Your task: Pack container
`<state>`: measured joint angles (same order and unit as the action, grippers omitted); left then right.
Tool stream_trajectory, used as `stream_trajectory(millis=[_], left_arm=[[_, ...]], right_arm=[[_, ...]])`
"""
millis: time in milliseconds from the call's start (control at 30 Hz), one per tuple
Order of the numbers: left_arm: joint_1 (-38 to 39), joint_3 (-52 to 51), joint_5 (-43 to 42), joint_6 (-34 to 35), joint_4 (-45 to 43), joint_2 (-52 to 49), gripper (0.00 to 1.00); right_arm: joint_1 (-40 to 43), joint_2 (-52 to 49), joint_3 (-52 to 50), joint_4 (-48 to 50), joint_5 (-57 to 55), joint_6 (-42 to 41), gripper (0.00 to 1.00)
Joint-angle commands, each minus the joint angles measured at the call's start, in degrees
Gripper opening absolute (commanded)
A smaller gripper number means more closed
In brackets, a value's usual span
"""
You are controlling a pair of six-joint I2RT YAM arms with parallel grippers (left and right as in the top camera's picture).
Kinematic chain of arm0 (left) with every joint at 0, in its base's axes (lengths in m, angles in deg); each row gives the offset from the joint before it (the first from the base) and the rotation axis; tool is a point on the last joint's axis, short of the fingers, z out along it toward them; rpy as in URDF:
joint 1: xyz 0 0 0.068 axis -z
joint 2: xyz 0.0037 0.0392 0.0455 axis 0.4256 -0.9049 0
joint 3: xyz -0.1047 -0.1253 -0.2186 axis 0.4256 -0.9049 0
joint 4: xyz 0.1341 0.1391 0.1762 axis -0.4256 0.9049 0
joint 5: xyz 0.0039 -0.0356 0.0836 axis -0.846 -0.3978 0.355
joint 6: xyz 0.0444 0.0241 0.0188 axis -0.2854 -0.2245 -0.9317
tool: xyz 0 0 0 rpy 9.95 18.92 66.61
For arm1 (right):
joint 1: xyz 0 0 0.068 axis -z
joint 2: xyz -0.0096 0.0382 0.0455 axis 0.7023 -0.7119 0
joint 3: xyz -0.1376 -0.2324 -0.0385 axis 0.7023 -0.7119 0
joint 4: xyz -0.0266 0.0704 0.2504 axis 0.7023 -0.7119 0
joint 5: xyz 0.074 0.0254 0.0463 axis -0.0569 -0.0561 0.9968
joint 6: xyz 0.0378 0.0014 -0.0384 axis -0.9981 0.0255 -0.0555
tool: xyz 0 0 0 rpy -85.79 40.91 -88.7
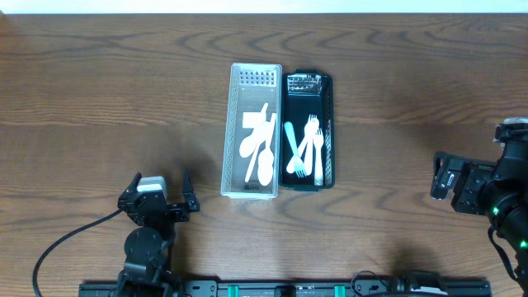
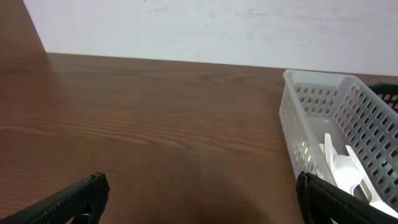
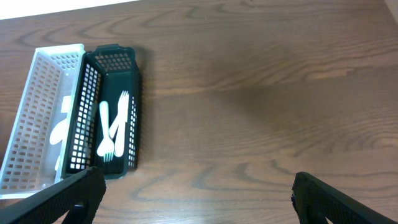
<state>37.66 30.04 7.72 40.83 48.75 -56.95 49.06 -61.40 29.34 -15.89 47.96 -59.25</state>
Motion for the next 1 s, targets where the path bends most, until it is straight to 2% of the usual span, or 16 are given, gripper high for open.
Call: stream_trajectory(millis=[0,400,533,667,967], left_arm=[[-0.2,-0.8,0.3,0.7,2.1,-0.5,0.98],[-0.2,-0.8,0.3,0.7,2.1,-0.7,0.98],[-0.2,-0.8,0.3,0.7,2.1,-0.7,0.98],[-0.2,-0.8,0.3,0.7,2.1,-0.7,0.98],[-0.2,-0.8,0.3,0.7,2.1,-0.7,0.98]], right_arm=[[0.4,0.2,0.1,0.0,0.4,0.6,0.99],[0.4,0.3,0.0,0.0,0.4,0.6,0.99],[0.4,1.8,-3.2,4.8,-4.1,2.4,0.99],[0.4,6.2,-12.2,12.3,-3.9,3.2,0.99],[0.4,20.8,-43.7,31.8,0.3,3.2,0.99]])
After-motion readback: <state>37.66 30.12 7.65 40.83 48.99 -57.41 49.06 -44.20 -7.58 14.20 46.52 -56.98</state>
